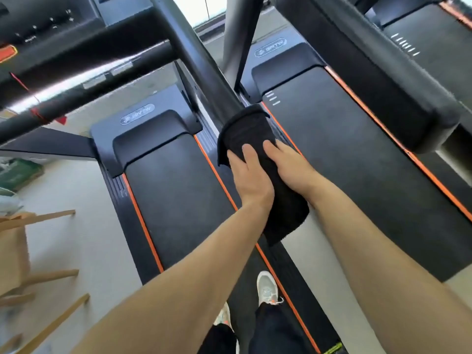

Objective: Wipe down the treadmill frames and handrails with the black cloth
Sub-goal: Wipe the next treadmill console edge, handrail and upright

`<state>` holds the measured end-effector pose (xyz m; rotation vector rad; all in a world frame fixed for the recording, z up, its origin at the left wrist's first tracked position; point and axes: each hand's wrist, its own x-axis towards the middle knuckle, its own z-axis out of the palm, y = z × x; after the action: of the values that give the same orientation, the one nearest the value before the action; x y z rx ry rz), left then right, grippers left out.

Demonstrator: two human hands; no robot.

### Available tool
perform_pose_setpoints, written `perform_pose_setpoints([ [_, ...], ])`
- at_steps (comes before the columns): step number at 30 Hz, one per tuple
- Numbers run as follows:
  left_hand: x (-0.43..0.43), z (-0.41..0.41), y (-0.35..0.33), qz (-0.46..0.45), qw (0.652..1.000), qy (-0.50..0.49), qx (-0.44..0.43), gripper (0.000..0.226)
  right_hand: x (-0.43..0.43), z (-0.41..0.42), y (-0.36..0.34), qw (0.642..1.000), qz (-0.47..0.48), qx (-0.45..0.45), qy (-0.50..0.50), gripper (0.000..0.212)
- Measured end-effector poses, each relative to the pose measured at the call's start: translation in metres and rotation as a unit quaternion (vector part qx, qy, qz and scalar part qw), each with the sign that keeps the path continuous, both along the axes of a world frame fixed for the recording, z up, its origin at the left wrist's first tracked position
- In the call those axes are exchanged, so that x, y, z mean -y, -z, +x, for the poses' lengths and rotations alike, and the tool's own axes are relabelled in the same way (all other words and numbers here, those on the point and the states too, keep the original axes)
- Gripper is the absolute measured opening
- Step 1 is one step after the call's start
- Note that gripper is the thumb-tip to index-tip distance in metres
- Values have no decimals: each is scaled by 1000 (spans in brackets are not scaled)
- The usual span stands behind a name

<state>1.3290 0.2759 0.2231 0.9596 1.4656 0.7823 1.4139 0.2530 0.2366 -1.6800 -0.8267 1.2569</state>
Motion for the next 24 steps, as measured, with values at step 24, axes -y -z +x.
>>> perform_pose_setpoints([
  [24, 57, -21, 32, -267, 947, -39, 174, 45, 107, -102, 77, 936, 205, 76, 276, 51],
])
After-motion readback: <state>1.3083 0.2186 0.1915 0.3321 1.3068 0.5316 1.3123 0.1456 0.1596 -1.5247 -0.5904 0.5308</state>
